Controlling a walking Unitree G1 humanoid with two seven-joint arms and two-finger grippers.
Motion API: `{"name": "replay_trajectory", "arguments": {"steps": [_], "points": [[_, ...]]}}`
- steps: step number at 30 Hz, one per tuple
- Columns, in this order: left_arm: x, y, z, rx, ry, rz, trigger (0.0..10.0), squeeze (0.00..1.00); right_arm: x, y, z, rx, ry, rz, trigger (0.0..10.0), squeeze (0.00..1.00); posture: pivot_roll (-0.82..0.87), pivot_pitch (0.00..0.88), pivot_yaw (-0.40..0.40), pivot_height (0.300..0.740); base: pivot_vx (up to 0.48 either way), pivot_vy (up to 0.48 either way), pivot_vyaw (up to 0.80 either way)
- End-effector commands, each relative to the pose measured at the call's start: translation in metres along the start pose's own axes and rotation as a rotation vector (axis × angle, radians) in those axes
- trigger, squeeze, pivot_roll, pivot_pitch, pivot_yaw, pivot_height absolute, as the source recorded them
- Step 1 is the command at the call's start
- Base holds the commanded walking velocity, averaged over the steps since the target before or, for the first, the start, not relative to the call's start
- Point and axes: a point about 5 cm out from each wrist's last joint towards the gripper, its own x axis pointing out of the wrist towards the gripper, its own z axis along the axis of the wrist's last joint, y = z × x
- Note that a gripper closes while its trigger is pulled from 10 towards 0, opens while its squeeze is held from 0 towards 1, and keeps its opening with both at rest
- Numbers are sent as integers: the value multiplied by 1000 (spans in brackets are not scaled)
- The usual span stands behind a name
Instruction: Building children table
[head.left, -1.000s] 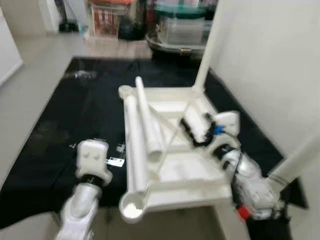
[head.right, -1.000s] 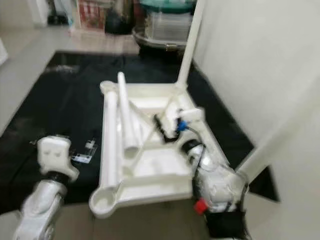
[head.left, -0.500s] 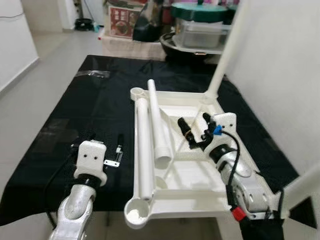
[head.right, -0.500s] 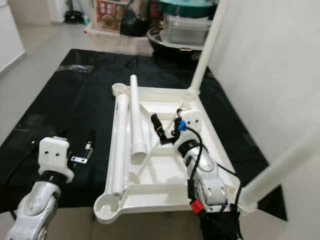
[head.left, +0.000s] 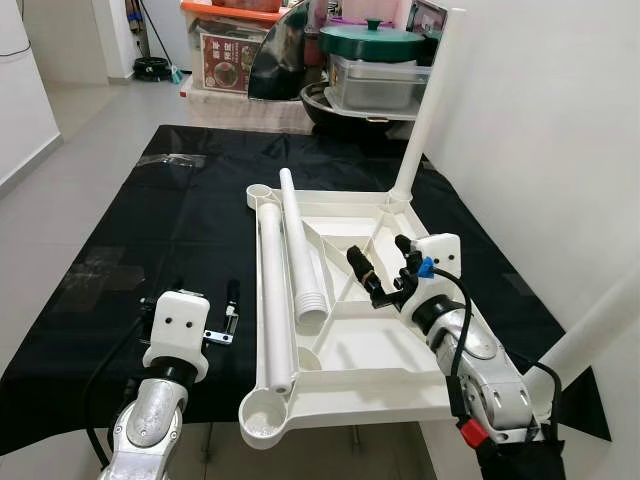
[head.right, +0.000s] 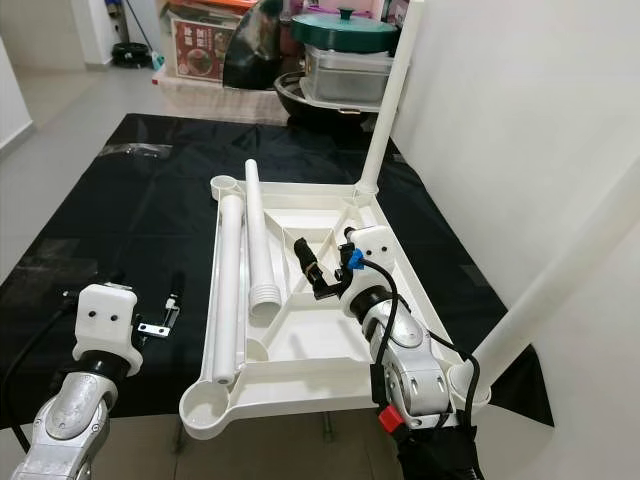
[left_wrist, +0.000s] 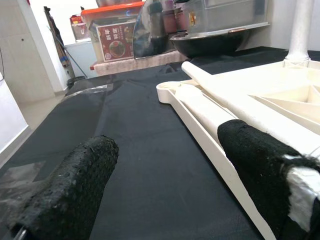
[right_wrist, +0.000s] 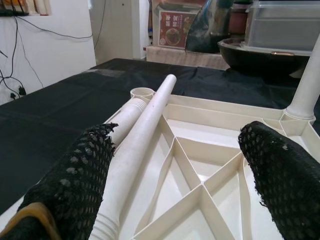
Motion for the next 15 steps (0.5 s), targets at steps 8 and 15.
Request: {"name": "replay_trajectory", "arguments": {"steps": [8, 15], "points": [[0, 0, -5, 15, 28, -8, 10000, 0, -1, 0, -10, -40, 54, -1, 10000, 0, 54, 0, -111, 740, 0, 0, 0], [0, -1, -5, 19, 29, -10, 10000, 0, 0, 0, -11, -40, 57, -3, 10000, 0, 55, 0, -112, 740, 0, 0, 0]]}}
